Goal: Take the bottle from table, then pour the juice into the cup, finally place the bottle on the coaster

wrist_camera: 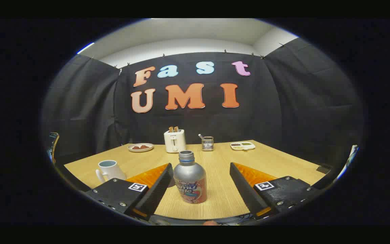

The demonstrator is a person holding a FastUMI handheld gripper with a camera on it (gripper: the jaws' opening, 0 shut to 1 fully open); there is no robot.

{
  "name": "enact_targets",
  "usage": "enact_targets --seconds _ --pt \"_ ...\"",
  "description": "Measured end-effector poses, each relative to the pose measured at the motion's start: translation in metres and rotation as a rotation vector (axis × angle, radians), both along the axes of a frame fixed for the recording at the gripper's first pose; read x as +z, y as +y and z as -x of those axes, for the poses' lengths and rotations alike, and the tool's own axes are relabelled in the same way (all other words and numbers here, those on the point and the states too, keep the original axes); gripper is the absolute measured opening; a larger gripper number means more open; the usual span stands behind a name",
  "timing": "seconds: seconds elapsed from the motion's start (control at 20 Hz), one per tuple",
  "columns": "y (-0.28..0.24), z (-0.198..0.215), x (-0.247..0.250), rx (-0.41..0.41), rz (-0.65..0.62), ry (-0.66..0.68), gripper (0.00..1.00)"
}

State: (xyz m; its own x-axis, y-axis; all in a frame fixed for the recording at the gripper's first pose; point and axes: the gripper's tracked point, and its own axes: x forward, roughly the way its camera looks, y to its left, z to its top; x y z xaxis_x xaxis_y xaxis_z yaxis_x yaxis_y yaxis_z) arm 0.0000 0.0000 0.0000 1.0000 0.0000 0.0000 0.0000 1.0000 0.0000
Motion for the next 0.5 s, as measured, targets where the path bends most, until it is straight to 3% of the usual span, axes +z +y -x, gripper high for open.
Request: enact_targets --seconds 0.5 --pt "0.0029 -0.0031 -0.0076 0.019 0.004 0.024 1.0"
